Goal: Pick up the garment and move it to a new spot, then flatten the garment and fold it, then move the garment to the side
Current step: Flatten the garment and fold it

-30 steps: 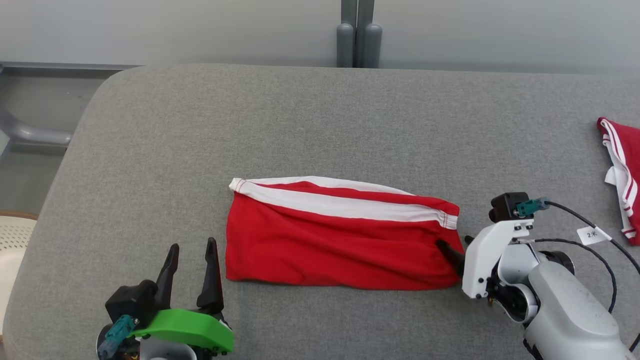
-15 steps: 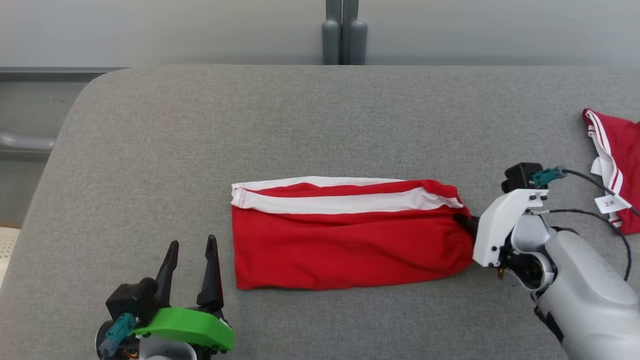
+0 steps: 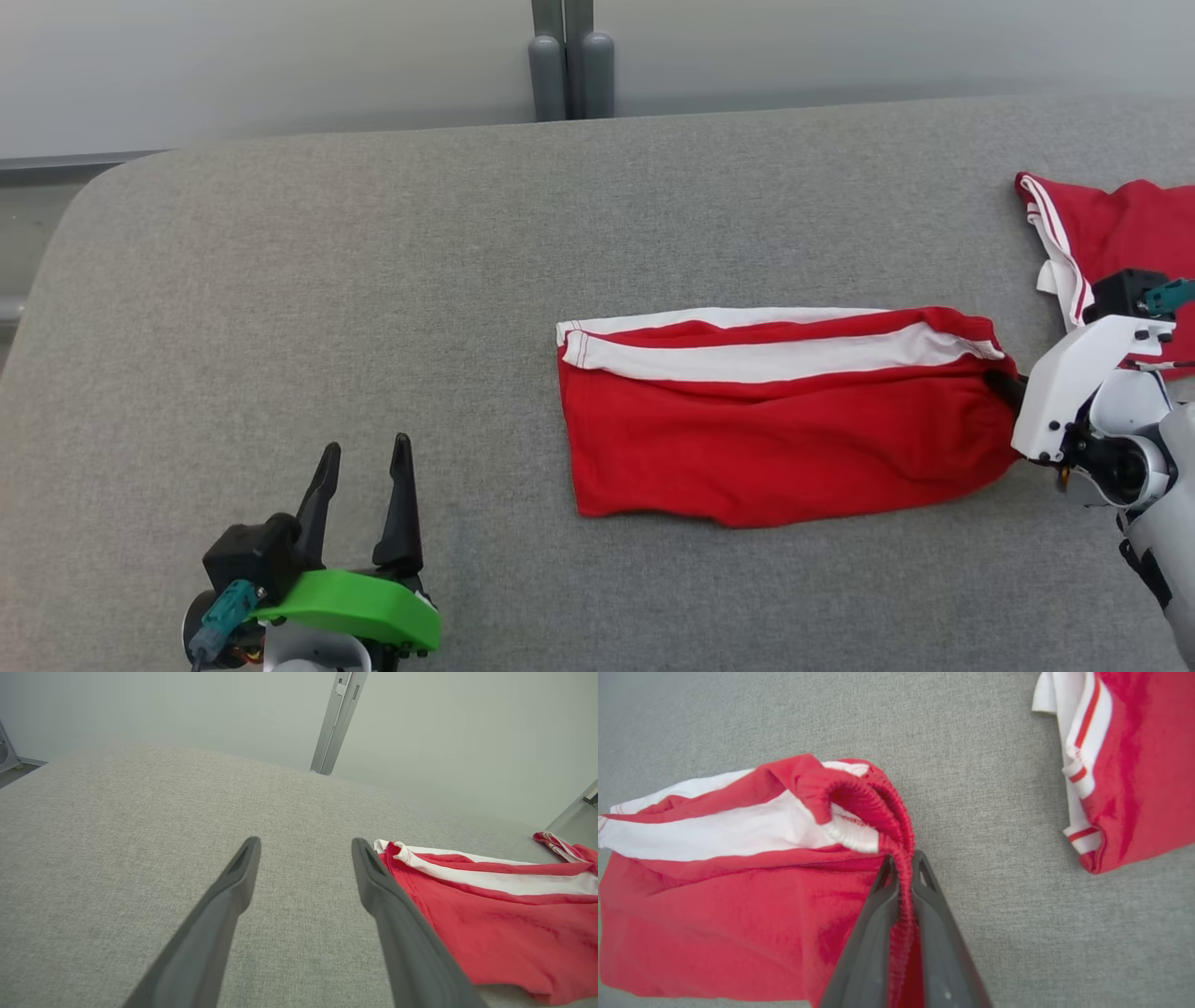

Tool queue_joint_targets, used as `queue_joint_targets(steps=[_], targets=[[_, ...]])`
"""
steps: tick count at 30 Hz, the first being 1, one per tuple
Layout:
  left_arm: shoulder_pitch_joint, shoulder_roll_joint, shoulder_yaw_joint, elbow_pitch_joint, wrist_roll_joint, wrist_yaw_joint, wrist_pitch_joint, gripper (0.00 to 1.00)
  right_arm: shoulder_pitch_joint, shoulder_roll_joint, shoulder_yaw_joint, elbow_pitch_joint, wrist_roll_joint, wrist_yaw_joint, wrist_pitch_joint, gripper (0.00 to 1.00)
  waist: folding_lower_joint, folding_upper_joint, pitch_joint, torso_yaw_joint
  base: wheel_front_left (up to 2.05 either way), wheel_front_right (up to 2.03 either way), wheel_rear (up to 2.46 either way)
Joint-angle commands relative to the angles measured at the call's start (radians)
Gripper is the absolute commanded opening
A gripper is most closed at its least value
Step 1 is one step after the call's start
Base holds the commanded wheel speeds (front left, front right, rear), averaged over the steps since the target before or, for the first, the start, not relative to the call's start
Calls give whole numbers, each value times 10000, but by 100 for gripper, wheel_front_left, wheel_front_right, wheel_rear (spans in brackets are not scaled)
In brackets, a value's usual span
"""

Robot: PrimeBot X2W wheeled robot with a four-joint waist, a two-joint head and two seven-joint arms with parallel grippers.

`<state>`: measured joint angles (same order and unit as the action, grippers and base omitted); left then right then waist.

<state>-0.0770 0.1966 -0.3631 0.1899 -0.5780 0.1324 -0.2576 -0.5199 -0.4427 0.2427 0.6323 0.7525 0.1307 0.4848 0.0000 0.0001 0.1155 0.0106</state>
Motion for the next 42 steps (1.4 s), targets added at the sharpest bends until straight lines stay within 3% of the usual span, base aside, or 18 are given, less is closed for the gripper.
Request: queue_joint_targets(steps=[1,16,23,33,42], targets=[[-133,67,4,-11,12,16,-25,100,-98,135,-25,-15,29,-1,61,0,0,-1,16,-105,0,0,0],[48,146,-132,54,-125,14,64,100,399,1625,68,-1935,2195,1,882,0,0,-1,-344,-107,0,0,0],[122,157,-192,19,-166,44,112,100,432,2465,434,-2393,2205,1,828,0,0,-1,-467,61,0,0,0],[-69,41,-336,83,-192,-37,108,100,-175,3412,891,-1309,1370,1,366,0,0,-1,-383,439,0,0,0],[-298,-124,-455,251,-147,-104,43,100,-1024,3829,1443,194,625,1,49,0,0,-1,-230,807,0,0,0]])
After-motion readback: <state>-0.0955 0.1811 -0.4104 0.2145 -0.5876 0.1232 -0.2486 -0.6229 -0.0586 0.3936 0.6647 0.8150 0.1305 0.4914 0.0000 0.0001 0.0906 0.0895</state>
